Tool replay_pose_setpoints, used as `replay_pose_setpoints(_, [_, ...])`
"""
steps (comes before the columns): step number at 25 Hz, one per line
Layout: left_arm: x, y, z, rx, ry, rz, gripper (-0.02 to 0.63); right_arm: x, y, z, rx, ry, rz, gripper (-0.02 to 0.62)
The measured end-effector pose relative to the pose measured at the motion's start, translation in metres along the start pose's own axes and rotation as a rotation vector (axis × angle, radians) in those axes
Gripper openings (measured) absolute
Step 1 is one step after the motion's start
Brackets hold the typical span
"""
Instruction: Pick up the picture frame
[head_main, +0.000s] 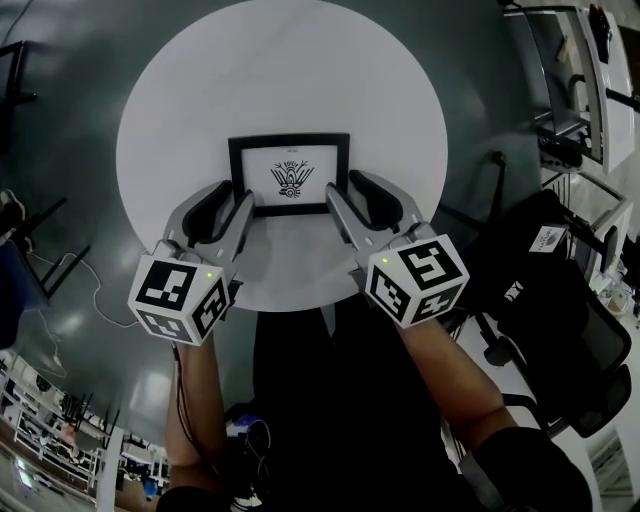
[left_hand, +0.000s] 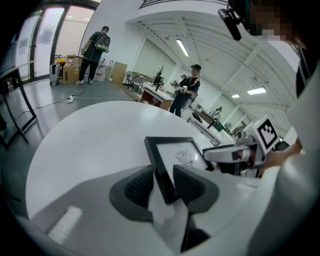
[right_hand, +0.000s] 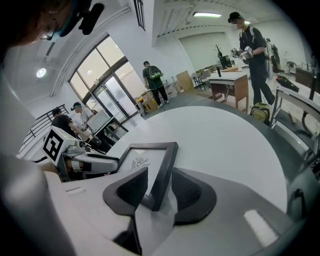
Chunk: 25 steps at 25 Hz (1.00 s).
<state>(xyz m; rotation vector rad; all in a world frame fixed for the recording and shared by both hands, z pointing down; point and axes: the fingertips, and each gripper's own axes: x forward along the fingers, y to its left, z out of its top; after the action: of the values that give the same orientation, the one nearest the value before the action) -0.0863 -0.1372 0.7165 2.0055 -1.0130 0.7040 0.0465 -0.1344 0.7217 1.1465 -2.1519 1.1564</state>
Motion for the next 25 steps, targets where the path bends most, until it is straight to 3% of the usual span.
replay_pose_setpoints(15, [0.0025,0.0014,0.0007,-0.001,0.019,0.035,0.097,0.0028,-0.0022,-0.0006,-0.019,0.017,-0.05,0.097])
replay_pose_setpoints(25, [0.0027,0.0018,0.0021,-0.001,0.02,0.044,0.094,0.0019,-0.002,-0.0022,-0.017,0.01,-0.063,0.092])
